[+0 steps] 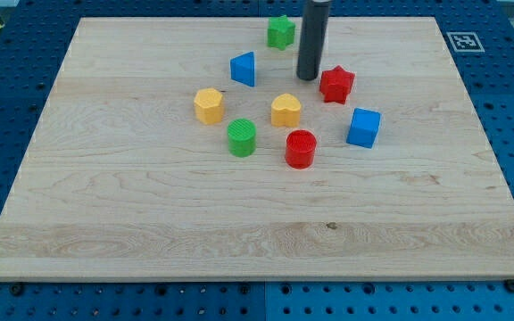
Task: Slightly move the blue triangle towards the left
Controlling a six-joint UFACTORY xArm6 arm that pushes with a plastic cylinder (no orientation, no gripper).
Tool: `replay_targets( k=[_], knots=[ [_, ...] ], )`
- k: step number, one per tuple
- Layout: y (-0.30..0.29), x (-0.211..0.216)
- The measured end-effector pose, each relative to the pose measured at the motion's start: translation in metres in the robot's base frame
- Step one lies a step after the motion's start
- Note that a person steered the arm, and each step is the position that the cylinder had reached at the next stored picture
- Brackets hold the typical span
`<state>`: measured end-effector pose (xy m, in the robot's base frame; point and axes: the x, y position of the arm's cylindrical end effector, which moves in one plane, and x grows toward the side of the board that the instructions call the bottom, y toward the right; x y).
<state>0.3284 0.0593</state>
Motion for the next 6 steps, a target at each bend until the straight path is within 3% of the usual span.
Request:
replay_targets(
  k=[4,6],
  knots=[
    [-0.069,0.000],
    [-0.078,0.000]
  ],
)
